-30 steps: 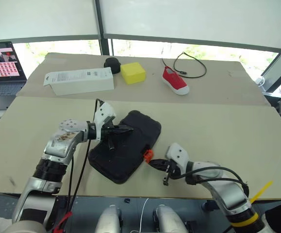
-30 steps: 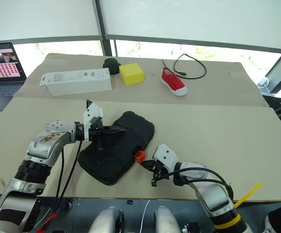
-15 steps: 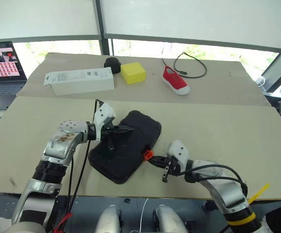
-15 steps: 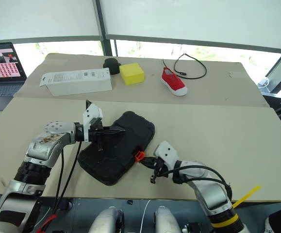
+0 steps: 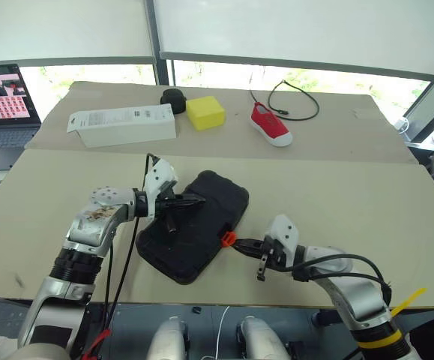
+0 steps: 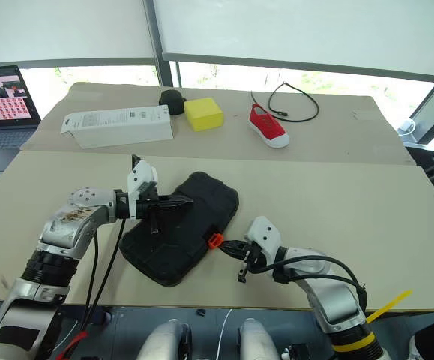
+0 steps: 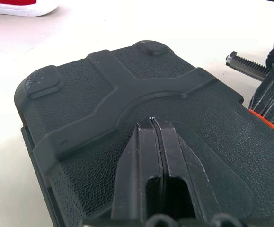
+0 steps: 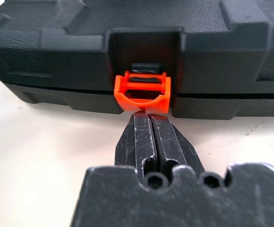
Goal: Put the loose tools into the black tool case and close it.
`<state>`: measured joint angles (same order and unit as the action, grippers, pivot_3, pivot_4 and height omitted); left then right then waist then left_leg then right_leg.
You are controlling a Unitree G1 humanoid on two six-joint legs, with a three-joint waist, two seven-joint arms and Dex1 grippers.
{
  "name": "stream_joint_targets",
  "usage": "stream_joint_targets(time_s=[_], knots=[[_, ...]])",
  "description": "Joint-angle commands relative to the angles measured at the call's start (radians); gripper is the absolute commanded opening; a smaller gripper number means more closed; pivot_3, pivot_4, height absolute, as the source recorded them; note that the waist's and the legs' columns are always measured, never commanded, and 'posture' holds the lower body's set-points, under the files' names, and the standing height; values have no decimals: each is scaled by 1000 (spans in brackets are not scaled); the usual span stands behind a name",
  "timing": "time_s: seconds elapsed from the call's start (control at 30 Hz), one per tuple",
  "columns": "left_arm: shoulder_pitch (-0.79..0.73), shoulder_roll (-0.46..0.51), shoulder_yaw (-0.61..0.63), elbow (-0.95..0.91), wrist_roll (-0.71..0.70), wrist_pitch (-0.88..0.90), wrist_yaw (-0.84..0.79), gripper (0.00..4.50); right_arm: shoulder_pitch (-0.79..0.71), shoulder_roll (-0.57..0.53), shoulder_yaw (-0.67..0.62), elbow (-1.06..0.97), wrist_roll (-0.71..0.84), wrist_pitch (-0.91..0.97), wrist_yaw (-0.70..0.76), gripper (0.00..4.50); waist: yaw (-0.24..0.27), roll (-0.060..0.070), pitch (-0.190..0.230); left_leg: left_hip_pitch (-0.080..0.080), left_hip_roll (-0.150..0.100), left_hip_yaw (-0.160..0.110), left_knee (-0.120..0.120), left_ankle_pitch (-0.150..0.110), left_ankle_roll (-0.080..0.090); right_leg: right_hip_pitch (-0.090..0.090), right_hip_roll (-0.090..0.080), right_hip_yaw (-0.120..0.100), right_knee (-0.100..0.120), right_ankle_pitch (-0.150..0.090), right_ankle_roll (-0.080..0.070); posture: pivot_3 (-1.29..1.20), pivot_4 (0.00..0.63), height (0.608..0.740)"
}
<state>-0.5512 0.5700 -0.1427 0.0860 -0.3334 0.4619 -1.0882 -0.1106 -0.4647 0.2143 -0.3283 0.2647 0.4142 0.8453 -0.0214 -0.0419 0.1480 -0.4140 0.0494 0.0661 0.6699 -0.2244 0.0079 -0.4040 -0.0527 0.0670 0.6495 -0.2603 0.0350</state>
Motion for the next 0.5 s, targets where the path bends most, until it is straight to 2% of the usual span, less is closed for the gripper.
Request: stream_joint_targets(time_s=[0.03, 0.5], knots=[[40, -5, -46, 27, 33, 9, -7, 31, -3, 1, -19, -60, 60, -1, 19, 0, 0, 0, 0, 0, 0, 0, 0, 0, 0, 0, 0, 0, 0, 0, 0, 0, 150, 740], [39, -14, -58, 39, 49, 3, -20, 31, -44, 21, -33, -16, 26, -92, -14, 0, 0, 2, -1, 1, 0, 0, 0, 0, 0, 0, 0, 0, 0, 0, 0, 0, 150, 740]])
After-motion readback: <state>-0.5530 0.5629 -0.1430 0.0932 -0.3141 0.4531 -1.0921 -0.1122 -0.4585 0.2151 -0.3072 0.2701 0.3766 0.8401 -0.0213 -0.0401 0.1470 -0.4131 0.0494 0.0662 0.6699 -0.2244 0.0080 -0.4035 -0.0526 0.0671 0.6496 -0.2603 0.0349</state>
